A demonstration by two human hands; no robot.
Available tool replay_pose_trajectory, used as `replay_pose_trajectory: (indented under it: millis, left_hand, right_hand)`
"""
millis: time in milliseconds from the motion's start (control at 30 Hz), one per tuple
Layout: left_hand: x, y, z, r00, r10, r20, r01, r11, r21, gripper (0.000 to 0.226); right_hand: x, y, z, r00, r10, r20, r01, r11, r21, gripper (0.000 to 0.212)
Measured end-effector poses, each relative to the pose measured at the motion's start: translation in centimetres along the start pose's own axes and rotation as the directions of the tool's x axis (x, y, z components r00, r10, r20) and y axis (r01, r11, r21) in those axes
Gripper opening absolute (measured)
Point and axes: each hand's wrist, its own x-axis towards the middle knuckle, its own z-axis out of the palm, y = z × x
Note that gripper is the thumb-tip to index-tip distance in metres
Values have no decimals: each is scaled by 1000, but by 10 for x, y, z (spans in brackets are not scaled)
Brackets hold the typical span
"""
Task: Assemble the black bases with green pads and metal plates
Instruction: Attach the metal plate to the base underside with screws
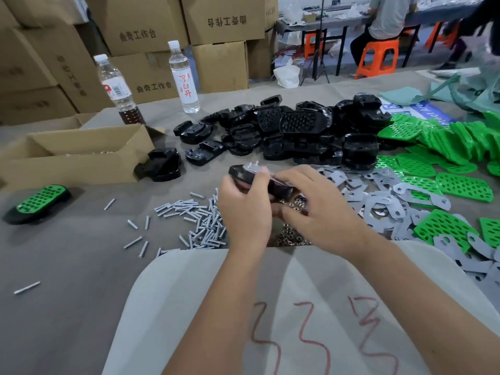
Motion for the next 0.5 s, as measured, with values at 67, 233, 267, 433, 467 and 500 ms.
replay_pose_trajectory:
  millis: [67, 233, 267, 433, 467, 500]
  left_hand:
    - [11, 4, -12, 995, 10, -100, -8, 1000, 20, 34]
    - [45, 9, -68, 897, 94, -433, -35, 989, 141, 29]
    - [51, 10, -83, 870, 111, -481, -25, 983, 181, 26]
    - [79, 10, -150, 719, 117, -685, 34, 979, 203, 12]
    - [84, 10, -160, 690, 119, -714, 30, 981, 193, 10]
    - [89, 9, -170, 657, 137, -741, 22, 979, 201, 8]
  right_hand:
    - [18, -16, 16, 1000, -8, -14, 8, 1000, -23, 27]
    - [63, -72, 81, 957, 247, 153, -289, 869, 402, 30]
    - [71, -86, 98, 925, 294, 241, -379, 765, 521, 31]
    - [113, -152, 173, 703, 312, 639, -693, 501, 518, 45]
    - [120, -162, 181, 675, 292, 678, -710, 509, 488, 44]
    - [126, -173, 189, 662, 269, 700, -716, 501, 485, 39]
